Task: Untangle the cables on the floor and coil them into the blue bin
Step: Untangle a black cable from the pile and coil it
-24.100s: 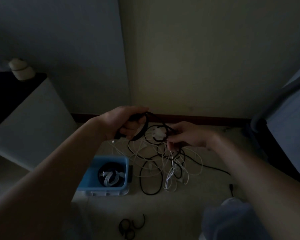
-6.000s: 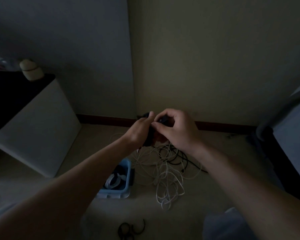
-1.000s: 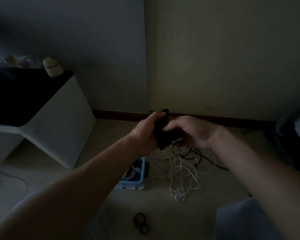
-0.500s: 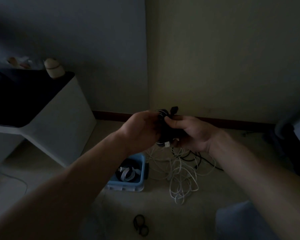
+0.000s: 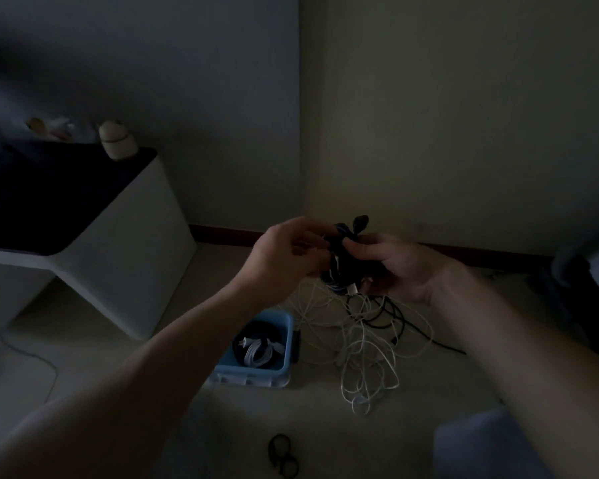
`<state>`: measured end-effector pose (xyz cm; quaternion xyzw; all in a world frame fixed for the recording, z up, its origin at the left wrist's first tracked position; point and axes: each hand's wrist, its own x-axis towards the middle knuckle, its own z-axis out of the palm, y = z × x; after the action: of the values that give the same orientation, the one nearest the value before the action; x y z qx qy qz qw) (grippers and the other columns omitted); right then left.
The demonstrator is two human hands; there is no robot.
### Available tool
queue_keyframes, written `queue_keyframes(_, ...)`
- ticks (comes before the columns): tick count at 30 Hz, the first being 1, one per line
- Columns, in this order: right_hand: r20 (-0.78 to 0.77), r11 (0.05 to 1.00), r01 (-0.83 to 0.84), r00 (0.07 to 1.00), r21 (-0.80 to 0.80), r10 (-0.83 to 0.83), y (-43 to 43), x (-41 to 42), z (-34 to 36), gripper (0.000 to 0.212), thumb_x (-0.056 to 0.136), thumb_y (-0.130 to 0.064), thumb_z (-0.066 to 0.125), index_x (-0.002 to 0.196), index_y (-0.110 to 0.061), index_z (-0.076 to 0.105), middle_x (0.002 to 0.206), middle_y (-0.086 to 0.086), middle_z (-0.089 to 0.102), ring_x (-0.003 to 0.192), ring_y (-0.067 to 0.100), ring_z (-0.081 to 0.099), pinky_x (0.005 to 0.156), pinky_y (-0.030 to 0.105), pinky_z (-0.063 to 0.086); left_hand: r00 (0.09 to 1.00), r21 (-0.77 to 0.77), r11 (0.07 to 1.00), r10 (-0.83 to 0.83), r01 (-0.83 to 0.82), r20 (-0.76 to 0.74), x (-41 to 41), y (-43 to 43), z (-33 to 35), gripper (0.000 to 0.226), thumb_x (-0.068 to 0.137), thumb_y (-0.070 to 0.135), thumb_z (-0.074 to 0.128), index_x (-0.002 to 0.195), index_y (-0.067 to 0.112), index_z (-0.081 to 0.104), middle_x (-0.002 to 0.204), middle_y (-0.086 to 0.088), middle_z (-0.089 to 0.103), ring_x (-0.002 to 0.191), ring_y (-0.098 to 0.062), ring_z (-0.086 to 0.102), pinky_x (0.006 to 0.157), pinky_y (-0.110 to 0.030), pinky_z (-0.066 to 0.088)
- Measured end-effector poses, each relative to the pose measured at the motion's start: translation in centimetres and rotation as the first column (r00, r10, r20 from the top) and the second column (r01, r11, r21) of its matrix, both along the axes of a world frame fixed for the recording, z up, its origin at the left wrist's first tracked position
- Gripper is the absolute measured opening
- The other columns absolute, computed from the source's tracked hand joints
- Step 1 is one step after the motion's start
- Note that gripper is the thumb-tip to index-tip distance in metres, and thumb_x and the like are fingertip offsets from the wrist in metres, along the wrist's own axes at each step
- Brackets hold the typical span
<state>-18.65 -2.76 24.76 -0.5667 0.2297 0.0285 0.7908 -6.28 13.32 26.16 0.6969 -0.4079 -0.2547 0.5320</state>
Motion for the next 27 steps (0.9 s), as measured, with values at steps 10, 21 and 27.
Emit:
queue_keyframes(10,0.037,0.989,-0.144,0.989,-0.020,0.145,-0.8,-0.2,-0.6,0.037,0.073,-0.036,0.082,0.102,-0.014,0.074,0.101,0.011,0.064,0.088,0.023,0.061,0.067,0.030,0.042,0.835,-0.071,0.992,-0.048,0.103,0.548,0.7,0.0,-0.5,0.015,0.080,0.009,0.079,0.092,0.016,0.075,0.088,0.004,0.069,0.080,-0.007,0.065,0.071,-0.031,0.054)
queue_keyframes(21,-0.147,0.913,-0.320,0.945,-0.252,0.291,-0.1,-0.2,-0.3,0.029,0.078,-0.030,0.071,0.099,-0.011,0.069,0.084,0.003,0.067,0.072,0.013,0.060,0.055,0.022,0.045,0.717,-0.045,0.974,-0.131,0.221,0.685,0.1,-0.1,-0.7,0.009,0.088,0.019,0.064,0.095,0.015,0.067,0.101,0.003,0.061,0.088,-0.014,0.063,0.071,-0.038,0.055)
queue_keyframes(27,-0.183,0.885,-0.373,0.925,-0.278,0.332,0.1,-0.1,-0.7,0.033,0.078,-0.028,0.079,0.103,-0.011,0.068,0.102,0.014,0.062,0.089,0.025,0.059,0.063,0.028,0.046,0.717,0.008,0.980,-0.150,0.198,0.681,-0.2,-0.4,-1.4,0.014,0.084,0.016,0.074,0.097,0.021,0.069,0.114,0.005,0.055,0.104,-0.010,0.054,0.085,-0.025,0.050)
